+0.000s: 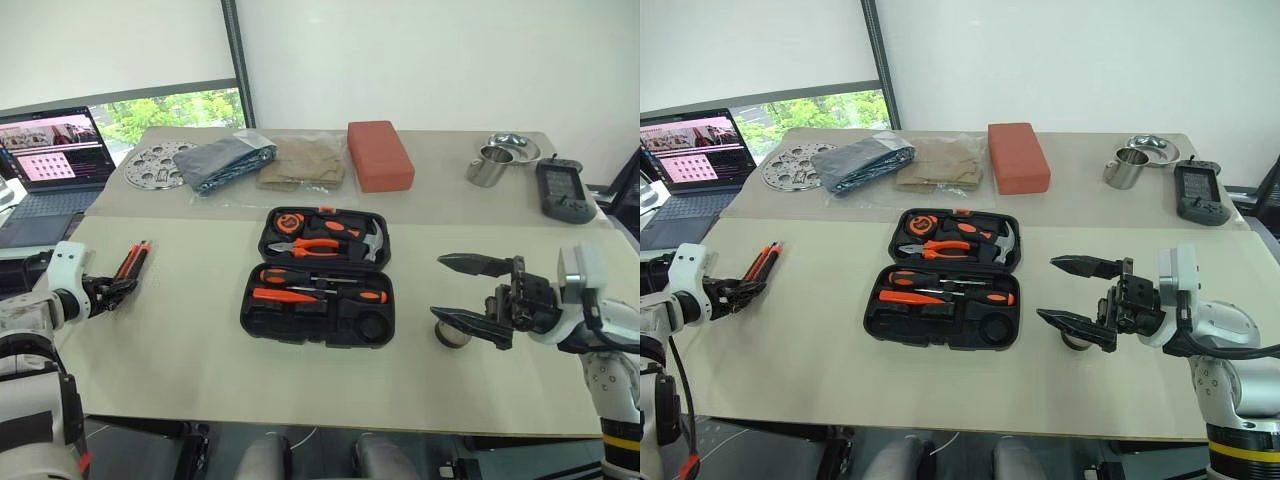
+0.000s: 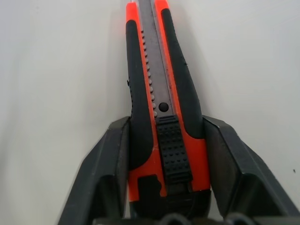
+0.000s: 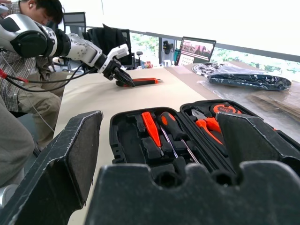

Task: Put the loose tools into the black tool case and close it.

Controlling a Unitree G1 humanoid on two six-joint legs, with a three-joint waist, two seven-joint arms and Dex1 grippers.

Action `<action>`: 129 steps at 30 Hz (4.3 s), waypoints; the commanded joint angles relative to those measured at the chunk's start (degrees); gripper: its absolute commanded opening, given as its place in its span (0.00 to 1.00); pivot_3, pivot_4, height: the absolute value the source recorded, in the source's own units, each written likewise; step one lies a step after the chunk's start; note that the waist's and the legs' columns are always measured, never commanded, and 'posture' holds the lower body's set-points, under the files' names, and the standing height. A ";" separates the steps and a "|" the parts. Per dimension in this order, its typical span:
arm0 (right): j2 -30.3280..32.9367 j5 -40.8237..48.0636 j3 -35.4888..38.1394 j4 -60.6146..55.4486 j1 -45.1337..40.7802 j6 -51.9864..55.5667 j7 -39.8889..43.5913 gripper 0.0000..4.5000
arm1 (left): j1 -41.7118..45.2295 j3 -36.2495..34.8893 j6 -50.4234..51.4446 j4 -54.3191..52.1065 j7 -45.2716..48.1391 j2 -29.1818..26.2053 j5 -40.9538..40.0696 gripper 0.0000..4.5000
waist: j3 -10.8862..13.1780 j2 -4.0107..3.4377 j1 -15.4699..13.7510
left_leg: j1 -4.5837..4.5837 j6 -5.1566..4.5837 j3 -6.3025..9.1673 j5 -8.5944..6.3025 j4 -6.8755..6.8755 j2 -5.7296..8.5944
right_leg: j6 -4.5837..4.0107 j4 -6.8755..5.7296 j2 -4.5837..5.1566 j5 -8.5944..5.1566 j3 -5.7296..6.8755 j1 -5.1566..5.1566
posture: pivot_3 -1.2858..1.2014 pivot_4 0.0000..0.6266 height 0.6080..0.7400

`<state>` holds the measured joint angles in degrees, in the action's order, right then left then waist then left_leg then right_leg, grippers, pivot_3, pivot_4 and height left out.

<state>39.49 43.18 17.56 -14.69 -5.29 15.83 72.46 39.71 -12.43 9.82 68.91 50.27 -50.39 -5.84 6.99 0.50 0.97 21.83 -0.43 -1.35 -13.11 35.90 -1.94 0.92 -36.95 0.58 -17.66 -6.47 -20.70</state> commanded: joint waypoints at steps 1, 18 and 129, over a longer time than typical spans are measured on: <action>-0.42 1.05 1.64 -1.57 0.71 -2.13 0.29 1.00 | 0.72 0.27 -0.54 0.77 0.78 -1.12 0.58 0.39 | 0.00 0.00 0.00 | 0.00 0.00 0.00 0.00 0.00 0.00 | 0.00 0.00 0.00 0.00 0.00 0.00 | 0.52 0.24 1.00; -0.12 0.88 1.93 1.61 0.93 -3.78 2.43 1.00 | 6.89 4.25 -6.06 -15.75 16.51 1.74 -0.75 0.39 | 0.00 0.07 -0.23 | 0.19 0.00 -0.12 0.01 0.03 0.01 | -0.01 -0.04 -0.10 0.00 0.05 -0.16 | 0.52 0.24 1.00; 2.08 1.31 6.82 -9.02 11.45 -0.30 -10.31 1.00 | -0.24 23.66 11.16 -64.95 33.35 11.15 -9.74 0.74 | -0.08 -0.03 1.35 | 0.03 -0.10 -1.63 -0.05 0.17 -0.78 | -0.10 -0.05 -1.15 0.07 -1.59 -0.44 | 0.52 0.24 1.00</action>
<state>41.21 44.05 23.56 -22.49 6.97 16.38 61.94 39.81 11.82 21.77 5.15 84.28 -40.19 -13.90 6.91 0.47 2.32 21.86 -0.53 -2.97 -13.16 36.07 -2.70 0.82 -37.00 -0.55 -17.59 -8.07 -21.11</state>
